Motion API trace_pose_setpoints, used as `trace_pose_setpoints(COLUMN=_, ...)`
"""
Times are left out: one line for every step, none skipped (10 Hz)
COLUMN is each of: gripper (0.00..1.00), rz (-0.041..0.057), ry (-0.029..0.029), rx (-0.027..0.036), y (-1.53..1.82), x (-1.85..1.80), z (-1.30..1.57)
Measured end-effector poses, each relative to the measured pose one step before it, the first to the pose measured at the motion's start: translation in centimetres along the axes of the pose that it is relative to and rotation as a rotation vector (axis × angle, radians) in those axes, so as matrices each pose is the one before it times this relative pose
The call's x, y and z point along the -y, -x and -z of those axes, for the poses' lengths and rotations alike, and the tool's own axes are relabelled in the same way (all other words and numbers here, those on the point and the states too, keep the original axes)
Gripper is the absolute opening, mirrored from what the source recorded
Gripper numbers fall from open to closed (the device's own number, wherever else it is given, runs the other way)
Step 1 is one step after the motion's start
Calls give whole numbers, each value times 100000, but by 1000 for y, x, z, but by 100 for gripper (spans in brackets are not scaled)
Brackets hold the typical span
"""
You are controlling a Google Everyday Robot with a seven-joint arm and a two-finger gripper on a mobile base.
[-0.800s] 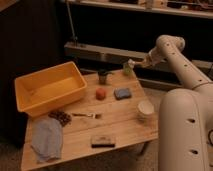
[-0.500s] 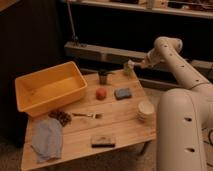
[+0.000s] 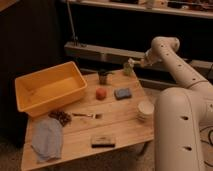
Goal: Place brush in plastic cup
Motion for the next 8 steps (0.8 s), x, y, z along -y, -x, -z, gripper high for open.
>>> trace_pose_setpoints(gripper=0, rz=-234, ry=-837, rx=-26, y=200, x=8, z=-54)
trace_pose_setpoints(gripper=0, rz=101, ry=-524, rx=-117, y=189, x=-165, z=-169)
trace_pose_setpoints(gripper=0, rz=-18, ry=-151, rx=85, y=190, x=-166, z=-80)
trace_pose_setpoints(gripper=0, rz=196, ry=-264, rx=-218, y=88, x=-155, z=-192)
trace_pose_setpoints(gripper=0, rz=68, ry=19, rx=-227, y=-14, x=-169, z=-253)
trace_pose_setpoints(gripper=0, rz=102, ry=94, rx=-52, y=51, x=-140, z=-148)
trace_pose_setpoints(gripper=0, rz=74, ry=189, rx=-102, y=24, x=-154, z=-154)
trace_pose_setpoints(gripper=0, rz=74, ry=269, rx=-227, y=-14, x=-201, z=-188)
